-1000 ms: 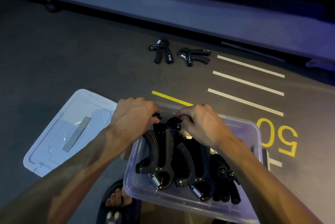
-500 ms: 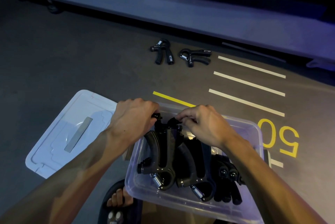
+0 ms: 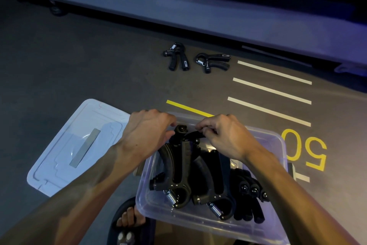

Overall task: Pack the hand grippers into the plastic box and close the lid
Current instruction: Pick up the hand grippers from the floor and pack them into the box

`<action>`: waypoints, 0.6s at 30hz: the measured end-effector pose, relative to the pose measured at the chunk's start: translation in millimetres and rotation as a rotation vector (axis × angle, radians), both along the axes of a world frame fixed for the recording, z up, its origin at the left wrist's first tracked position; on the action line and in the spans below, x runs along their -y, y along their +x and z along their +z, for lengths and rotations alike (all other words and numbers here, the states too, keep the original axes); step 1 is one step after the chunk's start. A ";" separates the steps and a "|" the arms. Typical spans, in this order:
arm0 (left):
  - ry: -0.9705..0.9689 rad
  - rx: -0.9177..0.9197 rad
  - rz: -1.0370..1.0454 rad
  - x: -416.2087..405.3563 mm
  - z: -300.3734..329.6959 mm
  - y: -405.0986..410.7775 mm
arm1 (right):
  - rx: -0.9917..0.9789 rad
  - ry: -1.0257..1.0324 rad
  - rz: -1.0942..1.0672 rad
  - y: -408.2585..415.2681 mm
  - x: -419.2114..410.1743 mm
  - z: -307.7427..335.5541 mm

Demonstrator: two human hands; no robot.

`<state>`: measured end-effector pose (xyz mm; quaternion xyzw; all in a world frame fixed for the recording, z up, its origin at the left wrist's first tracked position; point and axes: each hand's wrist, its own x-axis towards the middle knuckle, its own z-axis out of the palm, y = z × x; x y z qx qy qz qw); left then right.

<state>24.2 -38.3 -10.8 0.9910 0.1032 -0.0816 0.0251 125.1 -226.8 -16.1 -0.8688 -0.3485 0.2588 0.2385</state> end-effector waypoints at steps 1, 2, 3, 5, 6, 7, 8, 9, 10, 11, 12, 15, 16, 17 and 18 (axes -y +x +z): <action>0.003 -0.005 -0.015 0.9 0.2 0.6 | 0.000 0.001 0.000 -0.2 0.1 -0.4; 0.010 -0.013 -0.027 2.0 0.4 1.7 | -0.001 0.001 -0.003 -0.1 0.0 -0.9; 0.022 -0.024 -0.041 3.4 0.6 3.1 | -0.006 0.002 -0.009 0.3 0.1 -1.7; 0.047 -0.043 -0.076 6.4 -0.8 6.7 | -0.017 0.004 -0.016 1.0 0.2 -3.6; 0.059 -0.054 -0.093 8.0 -1.7 8.6 | -0.017 0.005 -0.014 1.2 0.4 -4.1; 0.068 -0.063 -0.108 9.3 -2.3 10.1 | -0.016 0.007 -0.010 1.0 0.5 -4.3; 0.072 -0.068 -0.120 10.2 -2.4 11.2 | -0.018 0.009 -0.006 0.9 0.9 -4.4; 0.073 -0.068 -0.131 10.9 -2.5 12.1 | -0.019 0.011 -0.003 0.8 1.4 -4.4; 0.075 -0.064 -0.143 11.4 -2.3 12.6 | -0.020 0.012 -0.003 0.9 2.0 -4.7; 0.077 -0.060 -0.154 11.7 -2.2 12.8 | -0.024 0.011 -0.004 1.3 2.7 -5.4; 0.080 -0.058 -0.160 12.0 -2.0 13.2 | -0.029 0.012 -0.004 1.4 3.3 -5.6; 0.070 -0.062 -0.170 12.6 -0.7 13.7 | -0.022 0.021 0.010 -0.1 4.4 -3.6; 0.055 -0.058 -0.165 12.2 0.0 13.2 | -0.008 0.028 0.012 -0.5 5.5 -2.7; 0.033 -0.053 -0.154 11.0 1.2 12.2 | 0.017 0.039 0.008 -0.8 7.1 -2.2; 0.001 -0.042 -0.133 8.9 3.1 10.8 | 0.050 0.046 -0.003 -0.6 9.1 -2.1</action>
